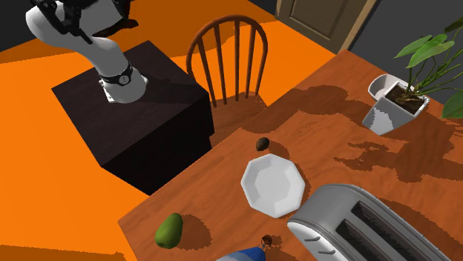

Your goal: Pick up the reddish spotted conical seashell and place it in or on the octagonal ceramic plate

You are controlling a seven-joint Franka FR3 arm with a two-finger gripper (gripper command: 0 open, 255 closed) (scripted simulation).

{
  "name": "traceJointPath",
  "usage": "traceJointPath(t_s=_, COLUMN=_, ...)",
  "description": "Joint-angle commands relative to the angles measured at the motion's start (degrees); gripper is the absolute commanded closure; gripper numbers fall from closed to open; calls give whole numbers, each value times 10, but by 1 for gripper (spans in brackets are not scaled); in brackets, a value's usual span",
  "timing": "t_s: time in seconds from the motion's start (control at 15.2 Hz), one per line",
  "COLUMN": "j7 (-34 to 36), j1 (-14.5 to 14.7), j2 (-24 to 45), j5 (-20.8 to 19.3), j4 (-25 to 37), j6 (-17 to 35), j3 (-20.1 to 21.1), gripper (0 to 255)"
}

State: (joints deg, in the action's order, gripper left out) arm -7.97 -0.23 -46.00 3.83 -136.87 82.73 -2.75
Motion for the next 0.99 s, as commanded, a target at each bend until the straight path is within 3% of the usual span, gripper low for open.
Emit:
traceJointPath(t_s=0.0, j7=0, j1=0, j2=0, j5=0, j4=0, j6=0, j3=0, gripper=0)
traceJointPath(t_s=0.46, j7=100, j1=4, j2=-32, j5=63, j4=-134, j6=154, j3=71, gripper=0)
traceJointPath(t_s=0.92, j7=196, j1=21, j2=8, j5=134, j4=-222, j6=339, j3=159, gripper=0)
